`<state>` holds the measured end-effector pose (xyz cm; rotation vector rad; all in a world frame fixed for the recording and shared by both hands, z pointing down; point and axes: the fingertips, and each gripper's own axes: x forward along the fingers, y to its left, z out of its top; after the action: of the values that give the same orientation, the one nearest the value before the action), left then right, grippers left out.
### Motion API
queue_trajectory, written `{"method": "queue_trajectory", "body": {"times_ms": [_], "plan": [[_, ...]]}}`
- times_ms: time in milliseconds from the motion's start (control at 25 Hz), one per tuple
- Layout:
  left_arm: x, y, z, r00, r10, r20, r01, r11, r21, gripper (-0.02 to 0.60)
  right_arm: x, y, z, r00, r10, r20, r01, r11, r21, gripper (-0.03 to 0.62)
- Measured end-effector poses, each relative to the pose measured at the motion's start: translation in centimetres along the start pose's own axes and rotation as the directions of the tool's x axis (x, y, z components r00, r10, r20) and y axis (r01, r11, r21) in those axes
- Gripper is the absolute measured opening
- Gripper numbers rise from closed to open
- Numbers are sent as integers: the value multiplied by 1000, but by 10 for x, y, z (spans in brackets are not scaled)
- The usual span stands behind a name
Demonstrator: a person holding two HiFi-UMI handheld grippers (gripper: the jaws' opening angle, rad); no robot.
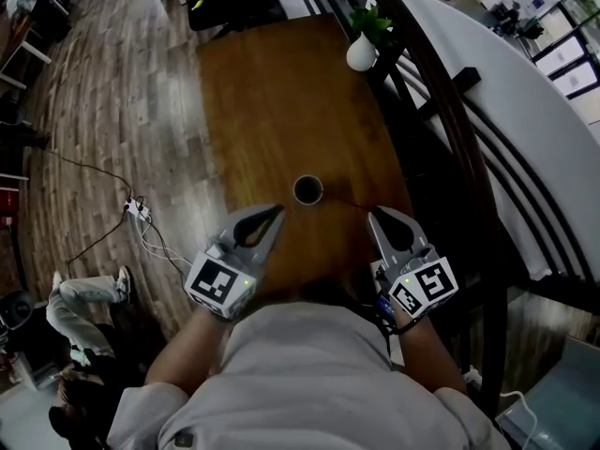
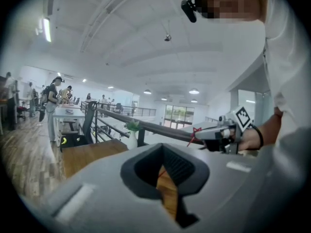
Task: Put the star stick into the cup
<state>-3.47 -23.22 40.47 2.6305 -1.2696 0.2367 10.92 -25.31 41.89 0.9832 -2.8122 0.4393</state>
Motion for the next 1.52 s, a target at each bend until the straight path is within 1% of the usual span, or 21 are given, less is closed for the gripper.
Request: {"method": "queue_trajectory", "body": {"times_ms": [200,400,600,760,880,1040,1120,1240,1360,1520], "plan": [[1,9,-17,999,24,-29,-26,998,-54,3,18,-2,-15,998,34,-62,-36,999,-36,25],[7,7,-39,998,27,-65,-33,996,-88,3,31,-8,-31,993,62,-96,-61,998,8,25],[15,9,-61,994,28,-106,-41,991,-127,3,45,-13,-42,987,89,-132,-89,996,8,25],[18,4,-81,989,14,-148,-41,982,-182,3,51,-10,-59,980,110,-168,-108,994,23,25],[21,7,-94,986,10,-167,-40,983,-178,3,63,-13,-65,977,122,-174,-121,993,15,25],[20,17,-102,983,57,-177,-84,985,-150,3,75,-15,-78,969,142,-200,-139,990,31,25],[22,20,-107,981,72,-178,-102,981,-165,3,76,-18,-85,967,147,-210,-143,989,36,25],[22,21,-115,980,68,-187,-104,976,-193,3,76,-17,-93,963,150,-224,-146,989,35,25],[19,22,-124,978,62,-201,-105,973,-206,3,80,-12,-102,959,148,-241,-143,989,38,25],[20,22,-128,978,62,-198,-104,972,-210,3,88,-12,-109,951,150,-269,-145,989,41,25]]}}
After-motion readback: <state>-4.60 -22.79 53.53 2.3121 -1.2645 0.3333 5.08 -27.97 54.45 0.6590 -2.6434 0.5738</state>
